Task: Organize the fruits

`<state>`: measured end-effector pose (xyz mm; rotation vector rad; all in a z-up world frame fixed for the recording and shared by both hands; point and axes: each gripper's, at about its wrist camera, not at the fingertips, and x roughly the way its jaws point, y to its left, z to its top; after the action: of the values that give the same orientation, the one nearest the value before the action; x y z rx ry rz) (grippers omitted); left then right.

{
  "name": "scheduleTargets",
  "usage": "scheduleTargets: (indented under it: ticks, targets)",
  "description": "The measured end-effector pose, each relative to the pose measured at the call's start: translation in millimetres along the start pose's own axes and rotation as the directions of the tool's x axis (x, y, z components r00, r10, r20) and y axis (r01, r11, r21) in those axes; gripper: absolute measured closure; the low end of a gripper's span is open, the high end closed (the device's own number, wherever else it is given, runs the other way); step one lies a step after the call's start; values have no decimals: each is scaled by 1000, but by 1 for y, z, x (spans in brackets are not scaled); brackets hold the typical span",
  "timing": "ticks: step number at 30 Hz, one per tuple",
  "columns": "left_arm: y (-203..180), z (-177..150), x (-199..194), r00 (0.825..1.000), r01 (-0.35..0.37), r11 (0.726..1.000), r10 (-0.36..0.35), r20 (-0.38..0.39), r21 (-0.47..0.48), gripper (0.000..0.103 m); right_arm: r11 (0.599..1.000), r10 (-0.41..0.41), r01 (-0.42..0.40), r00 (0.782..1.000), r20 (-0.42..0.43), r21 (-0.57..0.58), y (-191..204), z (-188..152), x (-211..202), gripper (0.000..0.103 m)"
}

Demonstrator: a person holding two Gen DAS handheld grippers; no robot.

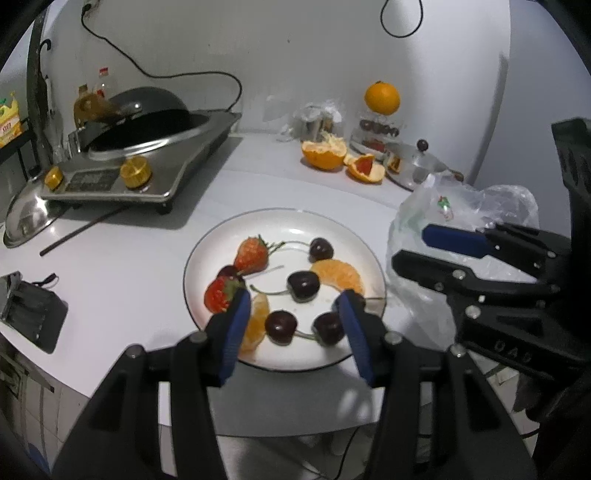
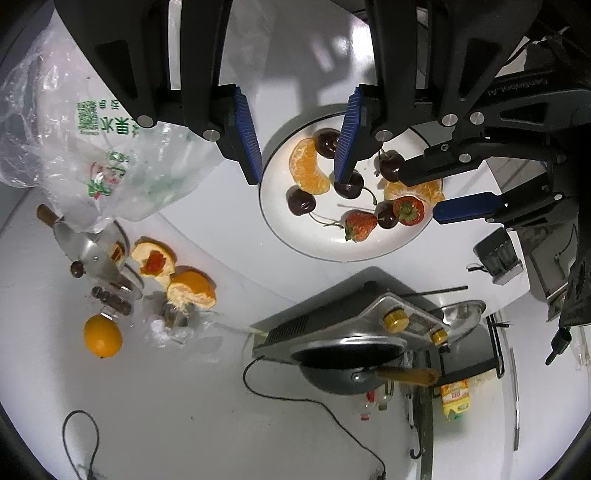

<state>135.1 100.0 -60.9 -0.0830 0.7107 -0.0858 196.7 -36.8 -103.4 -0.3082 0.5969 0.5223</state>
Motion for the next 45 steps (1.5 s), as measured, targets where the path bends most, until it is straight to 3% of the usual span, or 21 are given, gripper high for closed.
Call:
scheduleTargets:
  ticks: [2,5,16,22,24,26,27,30,45]
  targets:
    - [-3,1,-7,1000,-1,1000,1,15,2,47,1000,-10,10,1000,16,2,-2,0,-10,60]
    - [-7,3,-19,999,3,1000,-3,42,0,27,1000,-26,26,999,37,8,-4,-2,-24,60]
    - [-31,8,-69,989,-9,999,4,148,32,25,996,-84,77,986,145,55,-14,-8,-88,60]
    - [-47,12,-100,976,-12,998,0,218,54,15,991,-121,108,971,208,74,-15,-13,-125,59]
    - [-52,14,-110,970,-9,998,-5,242,57,15,989,-139,121,962,235,88,-16,-14,-140,57]
    - [-56,14,-121,964,-6,998,-11,266,62,13,986,-155,133,954,256,102,-16,-17,-152,44]
    - [-58,15,-126,961,-8,998,-10,276,65,10,984,-165,140,948,271,111,-17,-18,-160,43]
    - [-63,15,-143,949,-21,998,-1,314,64,4,979,-190,157,934,302,130,-16,-21,-178,42]
    - [-78,8,-224,894,-103,995,88,439,12,4,955,-288,225,855,431,192,-3,-39,-264,40]
